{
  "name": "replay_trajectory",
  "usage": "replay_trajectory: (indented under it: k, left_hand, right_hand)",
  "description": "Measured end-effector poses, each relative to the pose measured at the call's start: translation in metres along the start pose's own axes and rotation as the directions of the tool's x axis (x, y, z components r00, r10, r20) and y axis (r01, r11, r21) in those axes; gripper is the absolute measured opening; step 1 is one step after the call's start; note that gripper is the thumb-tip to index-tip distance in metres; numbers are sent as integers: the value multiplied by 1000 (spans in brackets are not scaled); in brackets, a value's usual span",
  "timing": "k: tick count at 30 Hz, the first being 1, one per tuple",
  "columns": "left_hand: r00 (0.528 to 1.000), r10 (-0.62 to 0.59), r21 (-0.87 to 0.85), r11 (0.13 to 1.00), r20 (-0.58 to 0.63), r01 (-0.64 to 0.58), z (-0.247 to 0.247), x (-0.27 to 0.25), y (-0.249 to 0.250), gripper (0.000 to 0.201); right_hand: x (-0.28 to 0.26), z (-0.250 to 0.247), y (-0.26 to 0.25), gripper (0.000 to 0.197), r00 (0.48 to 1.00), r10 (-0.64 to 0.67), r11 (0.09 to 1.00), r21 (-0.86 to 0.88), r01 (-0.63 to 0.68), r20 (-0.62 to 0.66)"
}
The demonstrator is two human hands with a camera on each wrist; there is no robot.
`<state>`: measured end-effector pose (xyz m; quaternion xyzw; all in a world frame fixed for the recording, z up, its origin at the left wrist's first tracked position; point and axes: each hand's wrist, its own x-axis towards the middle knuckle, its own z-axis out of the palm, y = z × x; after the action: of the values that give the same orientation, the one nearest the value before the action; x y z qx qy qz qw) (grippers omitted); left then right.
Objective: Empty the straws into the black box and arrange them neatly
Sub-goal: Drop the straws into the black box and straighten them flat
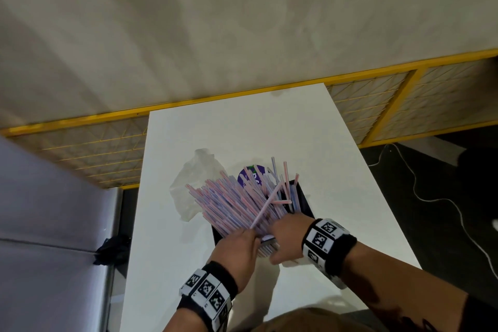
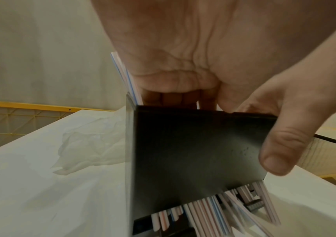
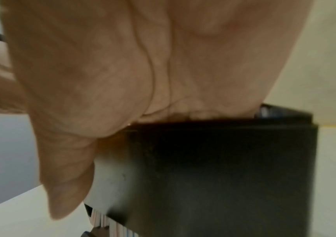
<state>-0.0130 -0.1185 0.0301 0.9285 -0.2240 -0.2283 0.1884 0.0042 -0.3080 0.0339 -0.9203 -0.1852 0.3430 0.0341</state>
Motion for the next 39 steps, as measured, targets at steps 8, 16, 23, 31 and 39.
replay_trajectory:
  k: [8, 16, 23, 31, 39]
  left_hand:
    - [1000, -29, -62, 998, -1, 29, 6, -2, -1, 33]
    - [1000, -15, -67, 998, 11, 16, 9, -4, -3, 32]
    - [1000, -6, -218, 976, -12, 4, 5, -4, -4, 30]
    - [999, 6, -129, 992, -53, -12, 6, -1, -3, 29]
    - [1000, -7, -92, 996, -11, 5, 8, 1, -3, 34]
  right_hand:
    - [8, -5, -3, 50, 992, 55, 997, 56, -62, 115]
    - [9, 1, -1, 53, 995, 32, 995, 90, -41, 97]
    - [5, 3, 6, 44, 999, -39, 987, 152, 45, -38]
    - [-18, 9, 24, 37, 959, -95, 991, 61, 115, -268]
    - [-35, 12, 24, 33, 969, -71, 991, 96, 96, -238]
